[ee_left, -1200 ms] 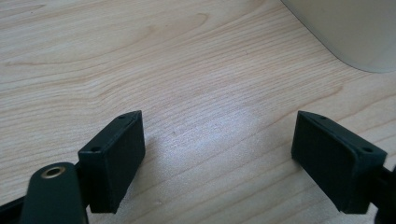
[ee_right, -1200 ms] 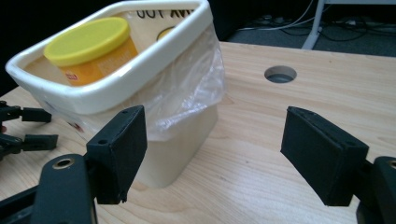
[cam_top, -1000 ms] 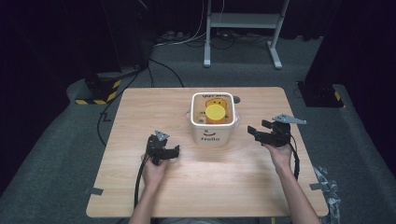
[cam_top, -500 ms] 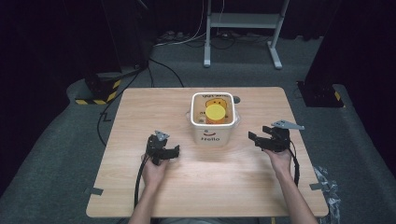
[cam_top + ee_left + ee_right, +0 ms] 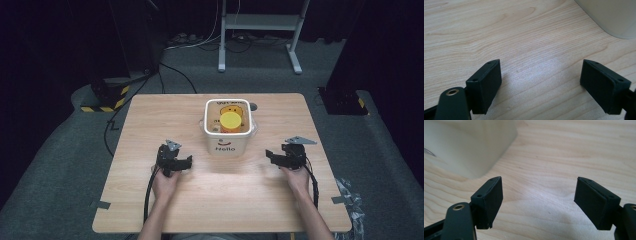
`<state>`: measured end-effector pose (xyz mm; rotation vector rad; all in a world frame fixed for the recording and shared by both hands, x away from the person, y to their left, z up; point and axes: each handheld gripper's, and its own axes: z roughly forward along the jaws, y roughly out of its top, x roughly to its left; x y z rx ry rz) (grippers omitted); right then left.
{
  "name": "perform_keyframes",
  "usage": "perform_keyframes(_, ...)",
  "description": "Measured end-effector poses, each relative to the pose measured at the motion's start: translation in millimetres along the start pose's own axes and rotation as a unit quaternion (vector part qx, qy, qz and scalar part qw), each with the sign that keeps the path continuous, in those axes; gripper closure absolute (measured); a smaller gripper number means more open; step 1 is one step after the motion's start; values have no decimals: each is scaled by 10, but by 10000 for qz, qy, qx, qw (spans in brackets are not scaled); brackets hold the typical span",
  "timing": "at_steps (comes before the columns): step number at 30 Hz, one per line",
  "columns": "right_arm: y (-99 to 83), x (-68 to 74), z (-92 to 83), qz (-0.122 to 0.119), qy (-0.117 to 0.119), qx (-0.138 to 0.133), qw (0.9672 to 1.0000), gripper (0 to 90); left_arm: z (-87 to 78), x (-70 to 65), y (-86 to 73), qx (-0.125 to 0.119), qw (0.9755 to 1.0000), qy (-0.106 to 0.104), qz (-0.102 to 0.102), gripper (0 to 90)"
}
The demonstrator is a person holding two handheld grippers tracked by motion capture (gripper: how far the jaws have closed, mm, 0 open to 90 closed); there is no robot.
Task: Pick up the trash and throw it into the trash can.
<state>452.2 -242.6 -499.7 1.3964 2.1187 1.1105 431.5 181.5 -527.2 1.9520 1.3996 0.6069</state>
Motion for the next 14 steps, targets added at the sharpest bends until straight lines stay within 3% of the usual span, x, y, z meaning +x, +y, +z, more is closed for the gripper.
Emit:
perform_keyframes(7,-140,-38,158,0,-280,417,9987,214,0,0,0,-2,10000,0,-2,176)
perform_keyframes(11,-151,-18,165,-145,-373,438,9982,216,0,0,0,-2,10000,-1,0,176)
perform_keyframes(13,-150,16,181,-336,-534,486,9968,210,0,0,0,-1,10000,0,0,176)
perform_keyframes(14,-151,29,182,-305,-543,501,9968,208,0,-1,0,-3,10000,0,-1,176)
